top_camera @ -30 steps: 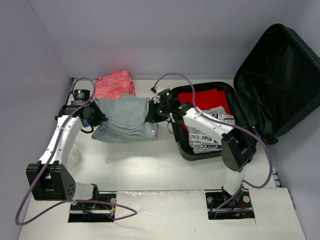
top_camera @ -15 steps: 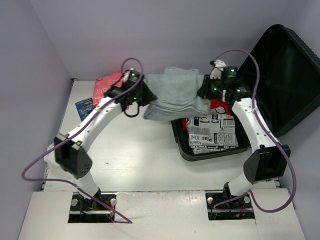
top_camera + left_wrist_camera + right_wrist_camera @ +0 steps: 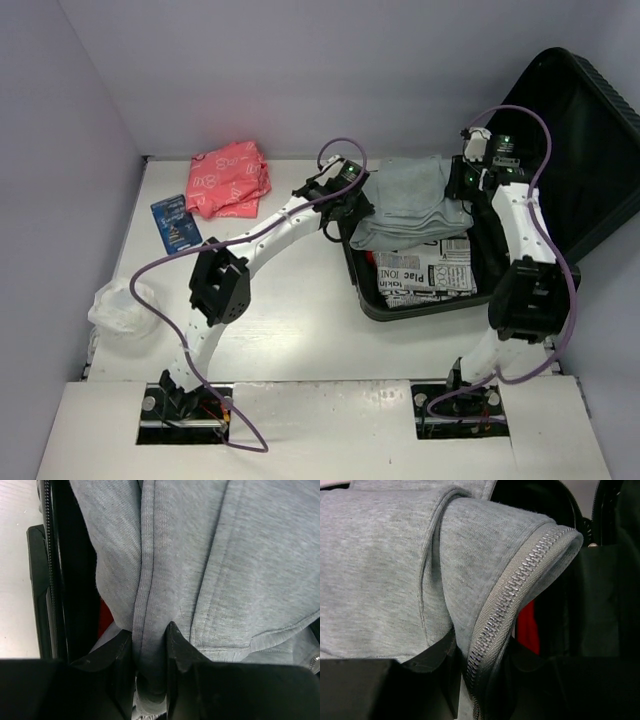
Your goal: Pack the luggage
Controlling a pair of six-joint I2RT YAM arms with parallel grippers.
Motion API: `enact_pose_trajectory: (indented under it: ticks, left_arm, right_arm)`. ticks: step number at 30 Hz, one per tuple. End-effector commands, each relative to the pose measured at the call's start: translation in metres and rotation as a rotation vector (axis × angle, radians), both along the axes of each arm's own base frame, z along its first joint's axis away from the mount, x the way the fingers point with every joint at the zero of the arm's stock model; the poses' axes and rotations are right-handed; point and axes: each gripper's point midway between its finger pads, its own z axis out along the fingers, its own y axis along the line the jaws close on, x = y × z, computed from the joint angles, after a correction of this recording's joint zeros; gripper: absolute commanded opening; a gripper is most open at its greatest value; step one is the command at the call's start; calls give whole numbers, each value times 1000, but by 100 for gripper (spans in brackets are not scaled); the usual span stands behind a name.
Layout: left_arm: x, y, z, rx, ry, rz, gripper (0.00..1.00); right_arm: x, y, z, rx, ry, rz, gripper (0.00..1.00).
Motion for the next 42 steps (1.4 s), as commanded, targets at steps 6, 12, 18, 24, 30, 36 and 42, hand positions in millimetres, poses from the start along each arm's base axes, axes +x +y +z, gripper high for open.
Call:
enact_pose_trajectory:
  ticks: [6,12,18,24,30,36,42]
  left_arm:
    - [-6,-28,39,-98,-71,-24,0]
    - [-4,-25,44,-99,-102,-38,18]
    - [-25,-46,33,-140,-36,-98,20]
    - [-47,-37,27,-123,-14,-91,20]
    - [-64,-33,34,-117,-18,-110,20]
    - [-61,-19,7,-45,37,-110,37]
    - [-41,12,43,45,-80,-94,67]
  right_arm:
    - [61,-23,16,-105,-165,-15,1]
    - [62,-25,17,-104,-172,-34,12]
    - [66,-32,9,-127,-157,-66,9]
    - [60,-38,-7,-153,-119,-87,9]
    - [61,-44,-31,-161,-68,-111,11]
    - [61,-36,-13,-138,-105,-114,48]
    - [57,-17,57,-136,-250,-89,78]
